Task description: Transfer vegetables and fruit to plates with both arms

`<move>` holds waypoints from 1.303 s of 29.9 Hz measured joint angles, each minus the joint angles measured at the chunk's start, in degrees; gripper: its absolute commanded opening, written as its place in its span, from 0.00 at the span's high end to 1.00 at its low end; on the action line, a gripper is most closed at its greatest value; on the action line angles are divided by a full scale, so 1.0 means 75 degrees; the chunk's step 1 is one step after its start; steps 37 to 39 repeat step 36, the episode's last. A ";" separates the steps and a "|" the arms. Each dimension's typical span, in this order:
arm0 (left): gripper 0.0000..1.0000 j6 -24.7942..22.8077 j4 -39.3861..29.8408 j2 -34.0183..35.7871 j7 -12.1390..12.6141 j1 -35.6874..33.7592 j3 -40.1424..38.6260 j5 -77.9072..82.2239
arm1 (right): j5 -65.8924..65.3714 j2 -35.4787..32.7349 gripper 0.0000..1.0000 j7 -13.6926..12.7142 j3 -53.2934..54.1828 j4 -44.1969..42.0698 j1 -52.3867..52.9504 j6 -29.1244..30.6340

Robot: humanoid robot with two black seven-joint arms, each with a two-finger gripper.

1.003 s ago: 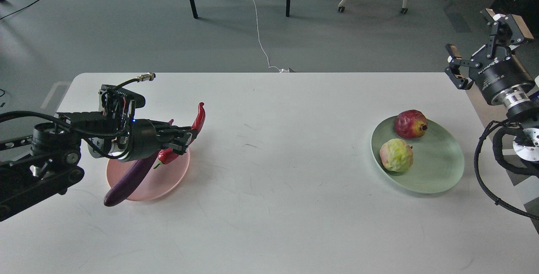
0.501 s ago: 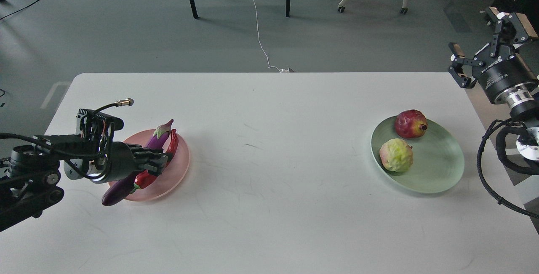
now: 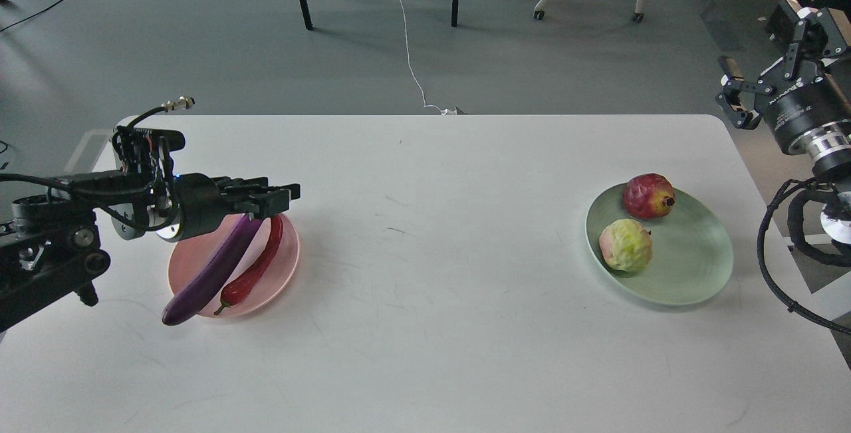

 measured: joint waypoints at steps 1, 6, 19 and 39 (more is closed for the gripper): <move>0.02 0.0119 0.0107 -0.0245 -0.0003 0.0000 -0.0260 -0.0538 | 0.0001 0.0005 0.01 0.0004 0.0016 -0.0081 0.0021 -0.0001; 0.02 0.0553 0.1017 -0.1153 -0.0119 0.0033 -0.1377 -0.3848 | 0.0055 0.0012 0.01 0.0008 0.0139 -0.0252 0.0034 -0.0001; 0.02 -0.0410 0.3493 -0.2462 -0.1732 -0.0057 -0.2068 -0.7436 | 0.1078 0.1284 0.01 -0.0145 0.0761 -0.0331 -0.0020 0.0053; 0.02 -0.0795 0.4424 -0.2771 -0.1554 -0.0317 -0.2266 -0.9770 | 0.1089 0.1935 0.01 -0.0870 0.1194 -0.0472 0.0060 0.0126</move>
